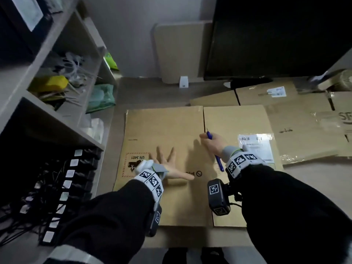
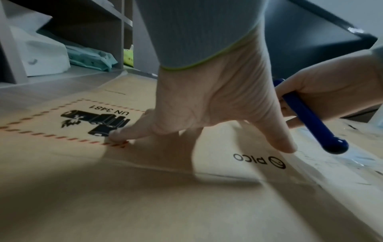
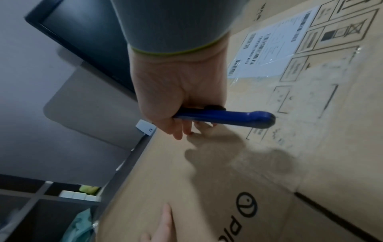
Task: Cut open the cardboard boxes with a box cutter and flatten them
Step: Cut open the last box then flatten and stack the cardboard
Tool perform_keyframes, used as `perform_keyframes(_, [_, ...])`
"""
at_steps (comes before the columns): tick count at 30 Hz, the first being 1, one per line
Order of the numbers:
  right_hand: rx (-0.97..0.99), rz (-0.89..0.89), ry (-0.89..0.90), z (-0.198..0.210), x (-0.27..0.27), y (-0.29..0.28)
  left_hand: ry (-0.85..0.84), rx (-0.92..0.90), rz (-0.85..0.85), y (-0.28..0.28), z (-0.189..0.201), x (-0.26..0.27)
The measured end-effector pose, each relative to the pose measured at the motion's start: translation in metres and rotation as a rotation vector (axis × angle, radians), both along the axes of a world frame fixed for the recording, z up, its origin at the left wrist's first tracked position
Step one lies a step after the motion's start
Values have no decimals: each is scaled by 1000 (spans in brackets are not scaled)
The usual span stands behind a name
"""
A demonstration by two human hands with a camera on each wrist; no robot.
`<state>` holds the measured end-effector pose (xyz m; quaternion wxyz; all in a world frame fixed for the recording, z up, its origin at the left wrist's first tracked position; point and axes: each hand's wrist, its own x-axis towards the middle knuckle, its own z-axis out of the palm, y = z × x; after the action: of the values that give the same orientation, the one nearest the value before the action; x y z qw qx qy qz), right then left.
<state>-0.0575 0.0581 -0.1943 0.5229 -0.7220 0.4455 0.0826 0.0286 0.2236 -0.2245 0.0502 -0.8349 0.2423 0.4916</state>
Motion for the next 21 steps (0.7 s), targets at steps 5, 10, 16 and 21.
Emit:
perform_keyframes(5, [-31, 84, 61, -19, 5, -2, -100, 32, -36, -7, -25, 0])
perform_keyframes(10, [-27, 110, 33, -23, 10, -3, -112, 51, -18, -10, -26, 6])
perform_keyframes(16, [5, -175, -90, -13, -16, -24, -89, 52, 26, -11, -14, 15])
perform_keyframes(21, [-140, -583, -22, -1, -87, -91, -163, 59, 45, -20, -7, 23])
